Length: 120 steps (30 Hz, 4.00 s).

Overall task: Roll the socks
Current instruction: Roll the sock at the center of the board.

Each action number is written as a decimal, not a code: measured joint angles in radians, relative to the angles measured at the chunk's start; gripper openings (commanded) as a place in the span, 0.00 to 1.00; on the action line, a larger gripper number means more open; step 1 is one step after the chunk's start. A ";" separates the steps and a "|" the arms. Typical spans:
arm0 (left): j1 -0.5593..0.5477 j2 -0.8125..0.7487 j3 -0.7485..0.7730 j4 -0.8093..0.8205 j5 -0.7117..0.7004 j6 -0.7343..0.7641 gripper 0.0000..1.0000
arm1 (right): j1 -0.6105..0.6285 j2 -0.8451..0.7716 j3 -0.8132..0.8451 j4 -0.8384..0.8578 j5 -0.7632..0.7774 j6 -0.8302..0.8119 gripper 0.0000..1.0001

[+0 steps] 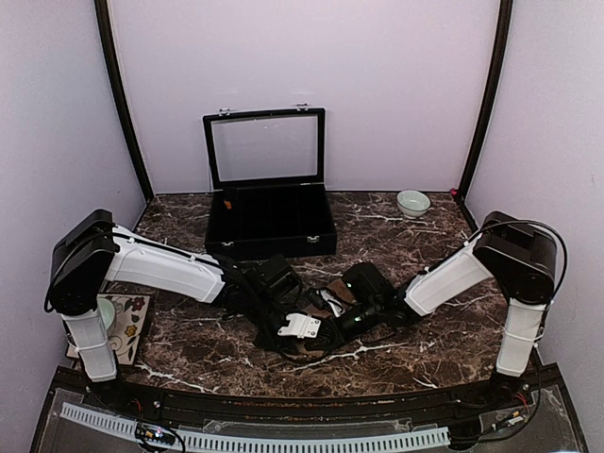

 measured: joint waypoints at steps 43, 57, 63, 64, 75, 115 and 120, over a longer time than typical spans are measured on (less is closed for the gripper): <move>0.046 0.138 0.146 -0.077 0.126 -0.011 0.00 | -0.025 -0.111 -0.144 0.100 0.073 0.041 0.98; 0.135 0.323 0.354 -0.368 0.470 0.004 0.00 | -0.008 -0.665 -0.390 0.006 0.426 -0.082 0.99; 0.145 0.369 0.414 -0.442 0.507 -0.020 0.00 | -0.006 -0.894 -0.489 0.058 0.546 -0.066 0.99; 0.145 0.377 0.426 -0.456 0.510 -0.026 0.00 | -0.006 -0.938 -0.528 0.089 0.569 -0.043 0.99; 0.177 0.516 0.606 -0.661 0.600 -0.083 0.00 | 0.144 -0.988 -0.587 0.131 0.644 -0.169 0.74; 0.215 0.607 0.672 -0.829 0.682 -0.196 0.05 | 0.320 -0.207 -0.201 0.138 0.703 -0.766 0.18; 0.215 0.602 0.671 -0.826 0.683 -0.196 0.43 | 0.309 -0.204 -0.206 0.153 0.693 -0.747 0.03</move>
